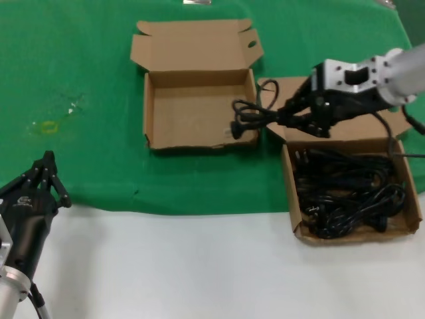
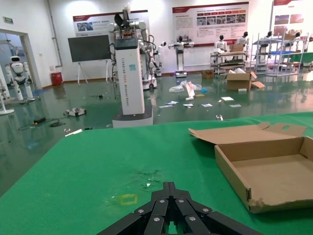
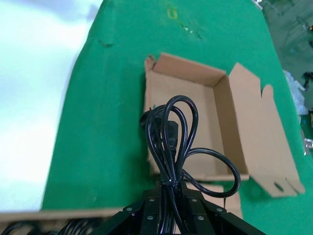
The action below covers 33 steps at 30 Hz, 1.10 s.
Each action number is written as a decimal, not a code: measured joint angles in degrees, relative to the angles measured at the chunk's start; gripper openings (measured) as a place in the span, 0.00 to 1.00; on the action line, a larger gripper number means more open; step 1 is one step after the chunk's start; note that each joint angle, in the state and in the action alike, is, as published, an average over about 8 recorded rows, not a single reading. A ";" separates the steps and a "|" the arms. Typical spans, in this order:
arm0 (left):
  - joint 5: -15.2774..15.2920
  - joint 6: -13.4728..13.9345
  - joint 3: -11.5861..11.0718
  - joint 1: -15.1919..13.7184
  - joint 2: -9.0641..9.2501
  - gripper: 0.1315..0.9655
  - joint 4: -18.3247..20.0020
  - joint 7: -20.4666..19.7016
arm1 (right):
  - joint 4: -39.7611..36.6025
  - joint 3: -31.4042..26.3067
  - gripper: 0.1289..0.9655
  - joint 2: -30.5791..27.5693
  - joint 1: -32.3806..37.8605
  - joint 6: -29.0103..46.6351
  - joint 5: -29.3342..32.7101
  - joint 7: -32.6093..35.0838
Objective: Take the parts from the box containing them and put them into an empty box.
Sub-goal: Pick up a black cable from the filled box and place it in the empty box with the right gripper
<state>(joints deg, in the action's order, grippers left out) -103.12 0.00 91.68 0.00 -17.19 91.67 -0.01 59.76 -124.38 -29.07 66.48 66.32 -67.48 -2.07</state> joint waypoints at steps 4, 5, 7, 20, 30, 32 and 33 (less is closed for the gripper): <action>0.00 0.00 0.00 0.00 0.00 0.01 0.00 0.00 | -3.89 -0.68 0.10 3.43 1.03 -2.56 0.22 1.65; 0.00 0.00 0.00 0.00 0.00 0.01 0.00 0.00 | -5.02 -0.84 0.10 4.30 1.32 -3.24 0.26 2.17; 0.00 0.00 0.00 0.00 0.00 0.01 0.00 0.00 | -7.61 -1.13 0.10 6.13 1.97 -4.67 0.27 3.40; 0.00 0.00 0.00 0.00 0.00 0.01 0.00 0.00 | -25.56 -1.90 0.10 17.15 6.44 -12.62 -1.40 13.19; 0.00 0.00 0.00 0.00 0.00 0.01 0.00 0.00 | -40.14 -0.62 0.10 24.65 10.46 -18.19 -4.52 23.13; 0.00 0.00 0.00 0.00 0.00 0.01 0.00 0.00 | -43.10 -0.68 0.10 25.94 11.29 -19.44 -5.77 25.38; 0.00 0.00 0.00 0.00 0.00 0.01 0.00 0.00 | -44.45 -0.90 0.10 26.51 11.66 -20.09 -6.53 26.42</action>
<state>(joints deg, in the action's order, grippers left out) -103.12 0.00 91.68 0.00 -17.19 91.67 -0.01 15.31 -125.29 -2.56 78.14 46.23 -74.01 24.35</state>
